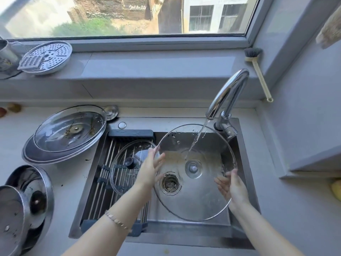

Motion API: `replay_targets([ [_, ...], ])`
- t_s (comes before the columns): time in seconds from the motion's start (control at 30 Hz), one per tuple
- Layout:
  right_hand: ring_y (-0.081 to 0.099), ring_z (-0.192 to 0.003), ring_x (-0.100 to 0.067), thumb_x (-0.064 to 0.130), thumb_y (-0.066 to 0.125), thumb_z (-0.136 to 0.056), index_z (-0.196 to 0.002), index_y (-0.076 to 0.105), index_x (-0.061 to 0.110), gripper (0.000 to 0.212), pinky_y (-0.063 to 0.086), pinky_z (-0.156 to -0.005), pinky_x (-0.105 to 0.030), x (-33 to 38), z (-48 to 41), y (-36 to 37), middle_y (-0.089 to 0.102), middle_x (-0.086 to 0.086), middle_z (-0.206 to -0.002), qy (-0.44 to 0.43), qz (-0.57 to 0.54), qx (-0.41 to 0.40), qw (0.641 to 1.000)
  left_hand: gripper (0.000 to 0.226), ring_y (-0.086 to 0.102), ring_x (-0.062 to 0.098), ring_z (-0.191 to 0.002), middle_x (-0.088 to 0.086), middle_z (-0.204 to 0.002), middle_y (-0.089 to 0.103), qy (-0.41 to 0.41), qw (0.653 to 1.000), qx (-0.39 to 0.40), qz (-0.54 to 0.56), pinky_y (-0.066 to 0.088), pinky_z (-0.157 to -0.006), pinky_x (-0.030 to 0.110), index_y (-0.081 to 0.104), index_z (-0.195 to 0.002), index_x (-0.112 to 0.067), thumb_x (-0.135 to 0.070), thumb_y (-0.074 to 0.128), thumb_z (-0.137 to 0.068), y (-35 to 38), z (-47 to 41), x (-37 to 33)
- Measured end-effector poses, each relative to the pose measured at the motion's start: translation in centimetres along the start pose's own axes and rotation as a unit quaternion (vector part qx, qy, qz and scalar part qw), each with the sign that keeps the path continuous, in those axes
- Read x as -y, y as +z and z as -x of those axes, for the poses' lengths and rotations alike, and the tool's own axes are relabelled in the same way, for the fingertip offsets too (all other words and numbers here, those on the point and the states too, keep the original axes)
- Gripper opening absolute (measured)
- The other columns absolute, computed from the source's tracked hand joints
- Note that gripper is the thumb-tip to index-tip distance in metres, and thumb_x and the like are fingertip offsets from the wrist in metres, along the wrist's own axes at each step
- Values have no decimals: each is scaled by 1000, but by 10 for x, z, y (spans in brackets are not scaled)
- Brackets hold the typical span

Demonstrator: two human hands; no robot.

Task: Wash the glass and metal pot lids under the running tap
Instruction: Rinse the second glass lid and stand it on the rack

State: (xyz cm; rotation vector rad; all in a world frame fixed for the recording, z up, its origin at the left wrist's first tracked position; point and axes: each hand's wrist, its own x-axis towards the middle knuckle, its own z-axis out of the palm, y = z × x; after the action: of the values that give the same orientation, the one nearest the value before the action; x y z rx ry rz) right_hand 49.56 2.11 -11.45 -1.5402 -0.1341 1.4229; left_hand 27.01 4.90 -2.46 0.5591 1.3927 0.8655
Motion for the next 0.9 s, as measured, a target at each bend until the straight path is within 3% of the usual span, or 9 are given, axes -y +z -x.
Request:
replay_targets([
  [0.07, 67, -48, -11, 38, 37, -97, -79, 50, 13, 33, 50, -41, -16, 23, 5, 5, 67, -1, -52, -71, 23, 9, 997, 52, 48, 19, -122, 1, -128, 57, -46, 998, -18, 49, 34, -103, 46, 55, -116, -33, -54, 13, -96, -4, -12, 4],
  [0.13, 66, -47, -12, 39, 40, -94, -80, 52, 10, 35, 51, -42, -18, 52, 12, 11, 66, -1, -50, -149, 65, 26, 986, 56, 51, 22, -118, 1, -121, 60, -85, 991, -22, 101, 34, -102, 49, 61, -102, -31, -57, 12, -95, -5, -24, 14],
  [0.23, 65, -47, -13, 49, 47, -80, -79, 57, 9, 42, 52, -43, -19, 95, 33, 22, 66, -3, -51, -235, 156, 77, 956, 59, 56, 28, -109, 4, -117, 61, -142, 971, -9, 191, 38, -98, 53, 62, -99, -26, -61, 15, -93, 5, -36, 35],
  [0.37, 64, -47, -17, 28, 46, -96, -77, 60, 9, 30, 52, -44, -24, 133, 50, 34, 64, -8, -53, -274, 290, 99, 911, 59, 63, 32, -89, 15, -99, 65, -217, 942, 23, 256, 52, -75, 46, 57, -101, -15, -61, 19, -92, 29, -34, 62],
  [0.5, 62, -40, -17, 22, 40, -99, -81, 56, 4, 29, 52, -42, -24, 145, 32, 29, 61, -19, -62, -196, 367, 89, 905, 51, 71, 26, -61, 18, -72, 72, -240, 956, 45, 162, 55, -50, 28, 51, -109, -2, -45, 25, -98, 32, -17, 81],
  [0.57, 61, -41, -19, 28, 42, -96, -84, 56, -2, 35, 57, -50, -31, 135, 14, 17, 63, -24, -63, -134, 379, 71, 913, 45, 70, 23, -53, 16, -64, 71, -220, 965, 42, 135, 54, -45, 25, 52, -103, 0, -37, 27, -100, 20, -14, 75],
  [0.6, 62, -43, -20, 31, 43, -94, -84, 55, -4, 38, 59, -53, -33, 126, 5, 10, 66, -22, -61, -104, 381, 56, 917, 43, 70, 23, -53, 17, -63, 71, -205, 970, 39, 123, 55, -44, 26, 52, -97, 1, -34, 28, -100, 13, -14, 68],
  [0.73, 63, -40, -13, 20, 40, -99, -87, 54, 2, 26, 48, -37, -17, 76, -15, -9, 66, -8, -53, -2, 349, 36, 936, 33, 69, 29, -52, 25, -67, 69, -113, 993, 10, 22, 57, -45, 31, 53, -94, 3, -25, 37, -100, -4, -8, 19],
  [0.9, 61, -63, -21, 12, 44, -96, -108, 59, -7, 26, 51, -58, -27, 32, -22, -5, 66, -15, -80, 52, 402, 41, 913, 25, 66, 26, -51, 25, -71, 66, 25, 984, -22, -176, 55, -48, 33, 57, -96, -1, -22, 45, -97, 10, 9, -31],
])
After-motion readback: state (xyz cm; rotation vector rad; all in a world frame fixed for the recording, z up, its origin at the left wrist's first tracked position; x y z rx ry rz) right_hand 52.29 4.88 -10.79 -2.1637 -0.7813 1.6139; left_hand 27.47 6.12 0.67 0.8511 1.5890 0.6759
